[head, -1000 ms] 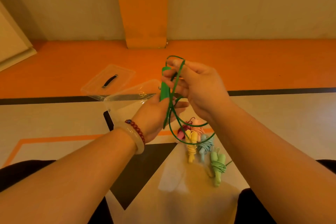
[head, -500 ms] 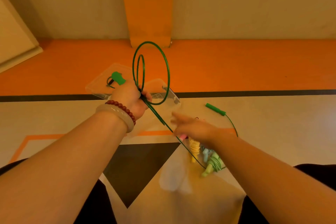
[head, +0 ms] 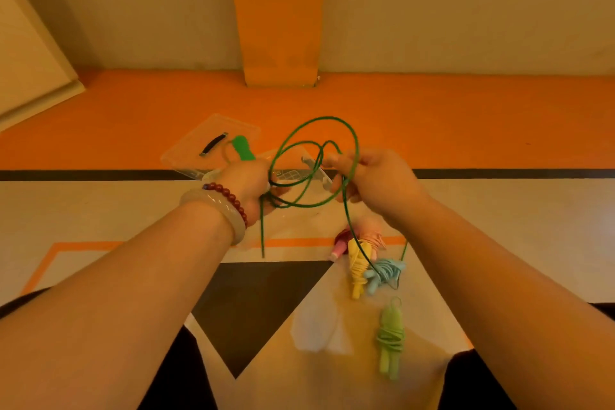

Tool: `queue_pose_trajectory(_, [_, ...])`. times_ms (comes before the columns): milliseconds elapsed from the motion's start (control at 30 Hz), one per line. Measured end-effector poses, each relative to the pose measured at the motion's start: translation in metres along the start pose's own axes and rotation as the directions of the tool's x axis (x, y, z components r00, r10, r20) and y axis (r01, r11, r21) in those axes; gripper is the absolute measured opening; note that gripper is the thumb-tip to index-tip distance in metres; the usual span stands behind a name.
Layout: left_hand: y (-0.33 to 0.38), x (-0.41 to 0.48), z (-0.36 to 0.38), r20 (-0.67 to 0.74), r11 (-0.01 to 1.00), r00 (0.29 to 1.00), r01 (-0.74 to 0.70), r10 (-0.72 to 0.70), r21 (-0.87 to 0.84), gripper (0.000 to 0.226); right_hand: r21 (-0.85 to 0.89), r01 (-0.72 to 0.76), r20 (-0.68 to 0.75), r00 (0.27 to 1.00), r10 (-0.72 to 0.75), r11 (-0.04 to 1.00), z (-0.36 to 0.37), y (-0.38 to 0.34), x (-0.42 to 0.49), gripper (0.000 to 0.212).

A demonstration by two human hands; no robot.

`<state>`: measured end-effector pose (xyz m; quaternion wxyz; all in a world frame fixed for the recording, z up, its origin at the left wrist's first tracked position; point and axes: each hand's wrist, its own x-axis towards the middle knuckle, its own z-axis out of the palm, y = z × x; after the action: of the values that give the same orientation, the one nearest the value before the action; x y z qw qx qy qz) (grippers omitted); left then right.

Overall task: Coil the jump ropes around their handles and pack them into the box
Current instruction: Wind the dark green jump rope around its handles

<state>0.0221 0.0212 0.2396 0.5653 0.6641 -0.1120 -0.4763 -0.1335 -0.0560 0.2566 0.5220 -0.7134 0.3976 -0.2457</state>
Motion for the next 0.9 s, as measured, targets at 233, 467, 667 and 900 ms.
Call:
queue_pose_trajectory(233, [-0.027,-0.018,0.035,0.179,0.991,0.976,-0.113,0.125,-0.073,0.004,0.498,-0.079,0.039,0.997,0.069,0.863,0.000,-0.010,-0.007,0.021])
queue_pose_trajectory(467, [-0.025,-0.030,0.042,0.346,0.981,0.931,-0.052,0.115,-0.184,0.011,0.608,-0.067,0.030,0.998,0.061,0.791,-0.001,-0.011,-0.007,0.018])
queue_pose_trajectory(667, [-0.012,-0.018,0.037,0.284,0.927,0.957,0.049,0.063,-0.371,0.018,0.420,-0.001,-0.067,0.997,0.032,0.908,0.001,0.006,0.001,0.015])
queue_pose_trajectory(900, [0.014,0.003,0.006,-0.021,0.877,0.999,-0.036,0.030,-0.479,0.024,-0.540,-0.108,0.488,0.768,0.415,0.835,0.021,0.082,-0.019,0.028])
